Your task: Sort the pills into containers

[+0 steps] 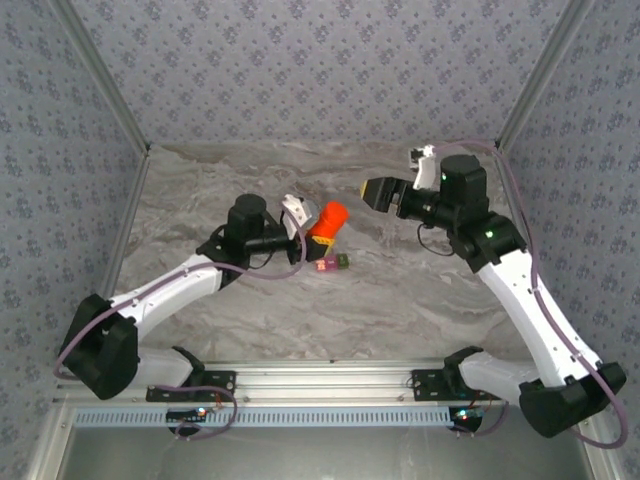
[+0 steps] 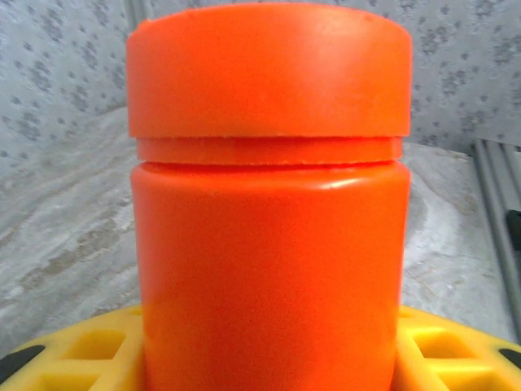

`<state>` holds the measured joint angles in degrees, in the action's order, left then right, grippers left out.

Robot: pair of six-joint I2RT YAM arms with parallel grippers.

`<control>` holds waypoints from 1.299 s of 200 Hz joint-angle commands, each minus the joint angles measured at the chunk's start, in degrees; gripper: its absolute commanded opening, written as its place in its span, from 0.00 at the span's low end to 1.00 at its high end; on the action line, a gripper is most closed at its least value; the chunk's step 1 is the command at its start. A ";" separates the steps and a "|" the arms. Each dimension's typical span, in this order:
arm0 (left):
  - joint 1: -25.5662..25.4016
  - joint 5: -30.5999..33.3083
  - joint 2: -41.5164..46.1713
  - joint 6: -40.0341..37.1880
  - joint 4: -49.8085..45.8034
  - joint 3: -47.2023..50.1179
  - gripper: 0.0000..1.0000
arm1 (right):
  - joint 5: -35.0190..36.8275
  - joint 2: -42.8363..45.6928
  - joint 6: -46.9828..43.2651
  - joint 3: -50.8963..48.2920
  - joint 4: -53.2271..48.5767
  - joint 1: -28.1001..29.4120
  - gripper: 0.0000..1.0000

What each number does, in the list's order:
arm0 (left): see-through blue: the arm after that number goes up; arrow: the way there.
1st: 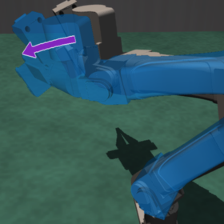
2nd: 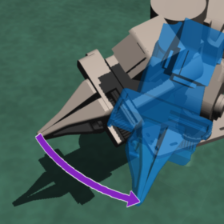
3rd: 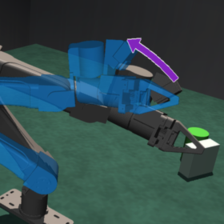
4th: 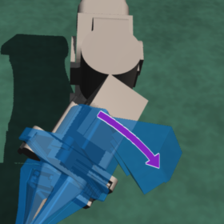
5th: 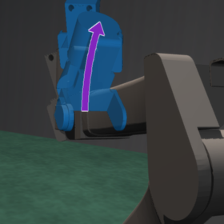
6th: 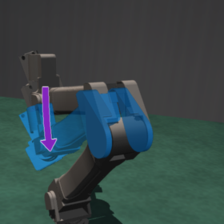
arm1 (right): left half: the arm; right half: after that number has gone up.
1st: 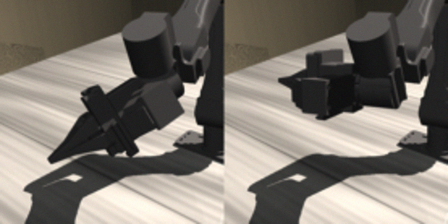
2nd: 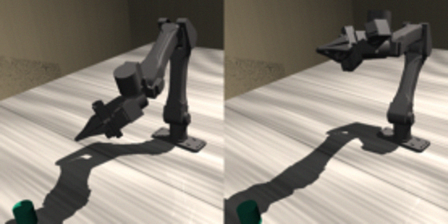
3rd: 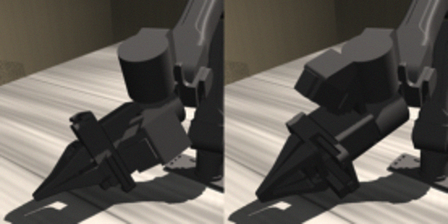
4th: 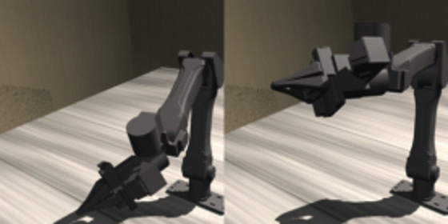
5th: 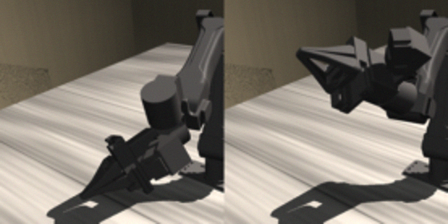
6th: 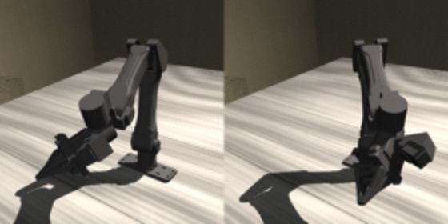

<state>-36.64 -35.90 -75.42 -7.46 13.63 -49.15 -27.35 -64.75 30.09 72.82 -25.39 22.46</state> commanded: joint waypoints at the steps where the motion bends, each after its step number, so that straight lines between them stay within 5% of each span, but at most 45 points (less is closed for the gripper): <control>1: 1.05 -9.74 0.36 -0.97 -5.67 -5.65 0.00 | -15.35 -4.15 -15.70 4.80 -5.58 -0.48 0.78; 74: 1.04 -12.12 -1.39 -1.22 -8.09 -8.07 0.00 | -11.77 -13.01 -26.48 14.63 -19.40 7.37 0.76; 153: 1.05 -11.98 -1.31 -1.35 -7.92 -7.98 0.00 | -12.86 -13.86 -25.69 13.67 -19.18 6.60 0.56; 217: 1.03 -12.05 -1.20 -1.33 -7.56 -8.15 0.00 | -13.52 -14.64 -25.67 12.88 -19.53 6.81 0.60; 260: 1.00 -11.96 -1.31 -1.33 -7.61 -8.24 0.00 | -13.79 -14.74 -25.31 12.66 -19.43 6.72 0.48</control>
<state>-35.73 -46.94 -76.73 -8.12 4.01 -55.42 -39.35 -79.09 4.97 85.43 -43.51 29.02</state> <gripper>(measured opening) 0.522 0.521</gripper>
